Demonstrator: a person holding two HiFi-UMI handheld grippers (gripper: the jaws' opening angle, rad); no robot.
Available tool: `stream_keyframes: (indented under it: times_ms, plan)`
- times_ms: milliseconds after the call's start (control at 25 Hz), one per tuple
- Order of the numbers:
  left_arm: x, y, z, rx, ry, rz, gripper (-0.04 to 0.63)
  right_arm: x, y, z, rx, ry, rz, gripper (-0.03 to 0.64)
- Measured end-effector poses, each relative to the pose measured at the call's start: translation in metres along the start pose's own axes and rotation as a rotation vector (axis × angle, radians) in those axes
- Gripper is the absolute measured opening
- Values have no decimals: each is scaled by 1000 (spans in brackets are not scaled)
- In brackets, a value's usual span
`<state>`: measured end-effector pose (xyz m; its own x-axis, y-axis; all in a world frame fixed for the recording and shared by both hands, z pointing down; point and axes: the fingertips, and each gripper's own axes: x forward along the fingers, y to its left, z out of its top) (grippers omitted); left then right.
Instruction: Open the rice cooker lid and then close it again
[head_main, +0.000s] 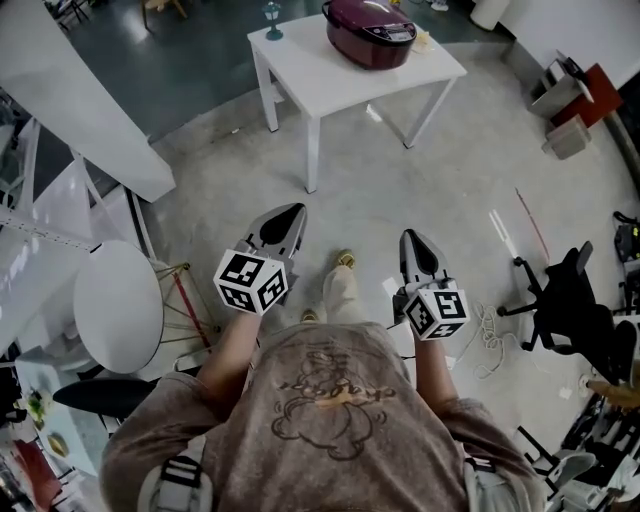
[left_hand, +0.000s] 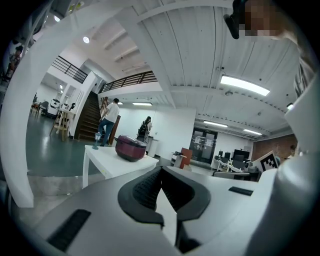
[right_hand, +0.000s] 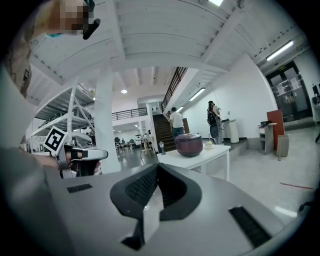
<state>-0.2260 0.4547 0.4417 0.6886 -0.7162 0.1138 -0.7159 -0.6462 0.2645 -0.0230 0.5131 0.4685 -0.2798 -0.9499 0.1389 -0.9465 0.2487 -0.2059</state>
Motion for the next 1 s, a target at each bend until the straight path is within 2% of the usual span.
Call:
stream_keyframes:
  times_ms: [480,1000]
  plan:
    - [64,40,25,10,-29,-3,21,85,-26,14,2,-21,21,2]
    - [168,92,67,1,-35,26,21,186,-81,49,19,-3,51,2]
